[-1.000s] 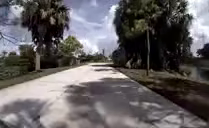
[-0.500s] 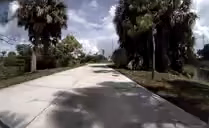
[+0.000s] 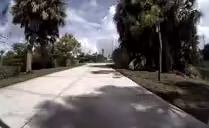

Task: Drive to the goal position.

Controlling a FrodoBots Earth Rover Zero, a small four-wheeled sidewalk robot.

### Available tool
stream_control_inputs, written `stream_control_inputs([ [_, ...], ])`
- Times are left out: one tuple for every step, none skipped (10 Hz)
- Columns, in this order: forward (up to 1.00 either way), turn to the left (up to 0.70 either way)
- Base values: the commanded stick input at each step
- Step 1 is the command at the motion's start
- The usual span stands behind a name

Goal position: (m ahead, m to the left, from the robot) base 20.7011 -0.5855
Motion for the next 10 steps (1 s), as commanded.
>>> stream_control_inputs([
  [0.85,0.0],
  [0.85,0.0],
  [0.85,0.0],
  [0.85,0.0],
  [0.85,0.0],
  [0.85,0.0],
  [0.85,0.0],
  [0.85,0.0],
  [0.85,0.0],
  [0.85,0.0],
])
